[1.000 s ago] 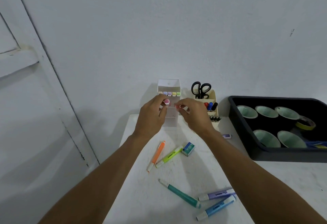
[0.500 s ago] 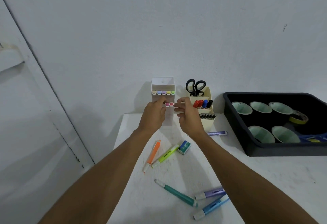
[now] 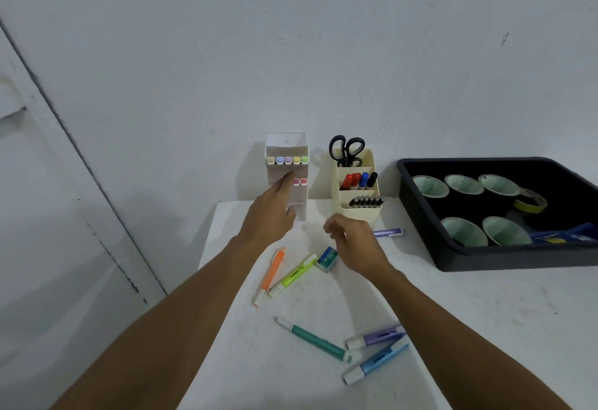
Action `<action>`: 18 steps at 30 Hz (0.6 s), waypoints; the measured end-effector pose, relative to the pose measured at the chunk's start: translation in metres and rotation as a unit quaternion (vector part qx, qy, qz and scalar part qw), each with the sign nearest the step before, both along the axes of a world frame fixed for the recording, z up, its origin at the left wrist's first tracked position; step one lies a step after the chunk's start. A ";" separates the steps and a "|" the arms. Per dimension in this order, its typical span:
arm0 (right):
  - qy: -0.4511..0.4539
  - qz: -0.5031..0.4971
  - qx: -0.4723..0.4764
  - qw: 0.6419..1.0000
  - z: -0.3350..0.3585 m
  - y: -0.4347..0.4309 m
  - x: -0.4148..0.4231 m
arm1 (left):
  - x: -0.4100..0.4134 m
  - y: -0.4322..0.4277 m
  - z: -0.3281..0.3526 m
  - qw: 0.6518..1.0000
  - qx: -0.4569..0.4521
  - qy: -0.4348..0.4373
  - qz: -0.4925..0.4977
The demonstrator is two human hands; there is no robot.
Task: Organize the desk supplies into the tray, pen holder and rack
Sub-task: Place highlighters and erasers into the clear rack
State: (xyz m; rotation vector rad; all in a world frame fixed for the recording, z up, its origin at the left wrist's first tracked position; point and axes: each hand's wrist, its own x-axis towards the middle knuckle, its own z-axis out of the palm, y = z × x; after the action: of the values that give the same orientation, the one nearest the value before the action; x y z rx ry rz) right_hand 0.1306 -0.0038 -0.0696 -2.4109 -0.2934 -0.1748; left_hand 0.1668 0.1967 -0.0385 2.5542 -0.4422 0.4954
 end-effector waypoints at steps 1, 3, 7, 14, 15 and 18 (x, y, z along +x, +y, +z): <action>0.005 -0.004 -0.050 0.999 -0.005 -0.013 -0.003 | -0.005 0.000 -0.004 1.000 -0.006 -0.027 0.000; 0.003 -0.038 -0.119 0.992 -0.011 -0.039 -0.004 | -0.015 -0.001 -0.013 0.997 -0.007 -0.075 0.007; 0.014 -0.150 -0.169 0.974 -0.012 -0.080 -0.001 | -0.032 -0.005 -0.027 0.996 0.016 -0.092 -0.004; 0.054 -0.125 -0.269 0.953 -0.014 -0.094 0.001 | -0.057 -0.022 -0.043 0.996 0.035 0.043 -0.064; 0.049 -0.128 -0.268 0.954 -0.013 -0.093 -0.001 | -0.058 -0.026 -0.044 0.994 0.041 0.065 -0.075; 0.038 -0.138 -0.168 0.975 -0.009 -0.096 -0.012 | -0.066 -0.037 -0.047 0.990 0.037 0.088 -0.103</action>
State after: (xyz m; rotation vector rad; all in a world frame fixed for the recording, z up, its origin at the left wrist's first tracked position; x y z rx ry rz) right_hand 0.1189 -0.0997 -0.0783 -2.7817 0.0565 -0.1683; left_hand 0.1009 0.1602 -0.0854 2.5572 -0.6594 0.1793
